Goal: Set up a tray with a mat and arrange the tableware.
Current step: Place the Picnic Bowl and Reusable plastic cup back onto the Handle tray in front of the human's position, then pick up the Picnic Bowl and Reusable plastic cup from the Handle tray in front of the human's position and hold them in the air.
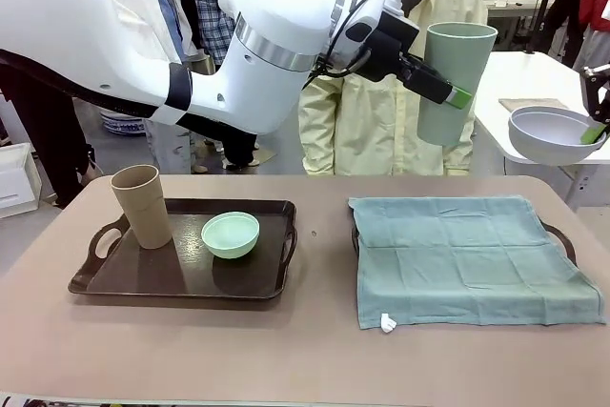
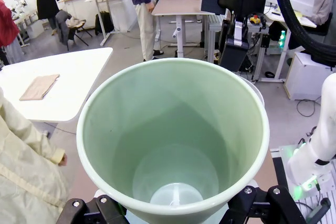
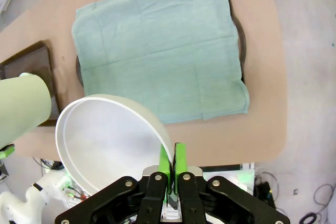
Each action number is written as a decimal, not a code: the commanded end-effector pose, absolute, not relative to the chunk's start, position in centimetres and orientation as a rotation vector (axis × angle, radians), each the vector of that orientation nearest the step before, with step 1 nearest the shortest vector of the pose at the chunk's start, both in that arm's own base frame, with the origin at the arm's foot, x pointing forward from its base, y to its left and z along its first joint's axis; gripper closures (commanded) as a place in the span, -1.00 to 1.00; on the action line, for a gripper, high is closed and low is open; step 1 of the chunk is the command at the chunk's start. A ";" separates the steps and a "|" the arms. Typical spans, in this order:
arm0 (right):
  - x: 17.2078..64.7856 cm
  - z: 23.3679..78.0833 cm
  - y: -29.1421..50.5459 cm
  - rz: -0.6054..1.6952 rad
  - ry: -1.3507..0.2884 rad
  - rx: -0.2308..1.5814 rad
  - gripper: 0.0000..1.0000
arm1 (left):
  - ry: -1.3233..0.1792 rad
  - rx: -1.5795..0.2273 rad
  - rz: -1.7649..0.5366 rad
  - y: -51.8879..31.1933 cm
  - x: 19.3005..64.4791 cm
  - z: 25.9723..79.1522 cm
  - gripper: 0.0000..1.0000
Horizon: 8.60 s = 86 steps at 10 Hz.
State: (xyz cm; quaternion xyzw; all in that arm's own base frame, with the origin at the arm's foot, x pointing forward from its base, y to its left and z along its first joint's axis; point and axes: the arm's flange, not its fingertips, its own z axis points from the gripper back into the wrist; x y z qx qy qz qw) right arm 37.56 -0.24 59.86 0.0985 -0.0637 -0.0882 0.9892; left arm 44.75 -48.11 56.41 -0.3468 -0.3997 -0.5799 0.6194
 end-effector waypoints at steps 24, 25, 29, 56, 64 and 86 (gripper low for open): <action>43.7 39.4 -1.9 -0.156 0.021 0.182 0.91 | -0.842 -0.972 -1.459 -47.6 48.8 35.4 -0.71; 44.1 38.4 -1.7 -0.141 0.043 0.179 0.91 | -0.885 -0.956 -1.483 -47.9 49.1 34.7 -0.71; 45.2 35.7 0.2 -0.093 -0.061 0.192 0.91 | -0.931 -0.952 -1.614 -49.2 49.4 31.8 -0.71; 41.5 48.5 0.5 -0.045 -0.072 0.102 -0.99 | -0.145 -0.145 -0.838 -37.9 45.0 48.7 -1.00; 41.7 48.8 0.6 -0.037 -0.086 0.135 -0.99 | -0.200 -0.013 -0.772 -35.8 44.5 50.0 -1.00; 39.3 51.0 -14.8 -0.319 0.029 0.772 -1.00 | -0.280 -0.720 -0.256 0.0 40.3 54.4 -1.00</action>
